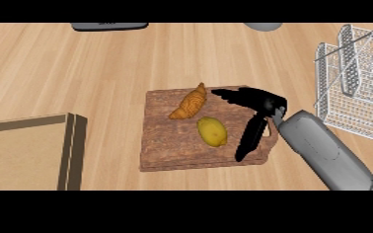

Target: Pick the lemon from the cutting board and place it in the tiered basket

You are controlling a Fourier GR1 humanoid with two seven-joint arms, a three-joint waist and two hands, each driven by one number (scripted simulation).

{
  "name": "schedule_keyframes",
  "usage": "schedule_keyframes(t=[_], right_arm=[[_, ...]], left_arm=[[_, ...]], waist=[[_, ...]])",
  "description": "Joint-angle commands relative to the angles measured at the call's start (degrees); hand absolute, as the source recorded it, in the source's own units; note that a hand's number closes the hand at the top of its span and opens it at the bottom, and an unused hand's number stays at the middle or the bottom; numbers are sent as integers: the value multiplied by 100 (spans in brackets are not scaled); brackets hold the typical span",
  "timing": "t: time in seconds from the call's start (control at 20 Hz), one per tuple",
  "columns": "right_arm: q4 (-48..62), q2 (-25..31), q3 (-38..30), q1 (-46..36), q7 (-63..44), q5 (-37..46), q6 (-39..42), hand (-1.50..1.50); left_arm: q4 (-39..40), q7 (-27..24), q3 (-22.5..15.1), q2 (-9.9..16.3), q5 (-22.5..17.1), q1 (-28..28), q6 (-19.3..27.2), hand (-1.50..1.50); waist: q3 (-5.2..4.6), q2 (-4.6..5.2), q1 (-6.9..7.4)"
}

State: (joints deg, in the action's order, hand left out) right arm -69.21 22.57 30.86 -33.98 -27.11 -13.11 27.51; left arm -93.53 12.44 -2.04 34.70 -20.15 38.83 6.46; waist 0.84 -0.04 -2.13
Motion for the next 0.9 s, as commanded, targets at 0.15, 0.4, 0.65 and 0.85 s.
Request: schedule_keyframes(t=[0.15,0.4,0.65,0.85], right_arm=[[106,-152,1,8,65,110,-104,-150],[249,-339,97,155,177,288,-301,-150],[304,-533,166,161,163,334,-341,-150],[339,-638,301,194,177,436,-293,-150]], left_arm=[[-293,-554,95,-260,64,-1485,41,0],[-285,-379,156,-269,38,-1599,39,0],[-228,-334,180,-287,29,-1726,-52,0],[-172,-419,170,-288,85,-1687,-168,0]], waist=[[-104,0,-108],[-99,21,-125],[-102,15,-153],[-101,10,-80]])
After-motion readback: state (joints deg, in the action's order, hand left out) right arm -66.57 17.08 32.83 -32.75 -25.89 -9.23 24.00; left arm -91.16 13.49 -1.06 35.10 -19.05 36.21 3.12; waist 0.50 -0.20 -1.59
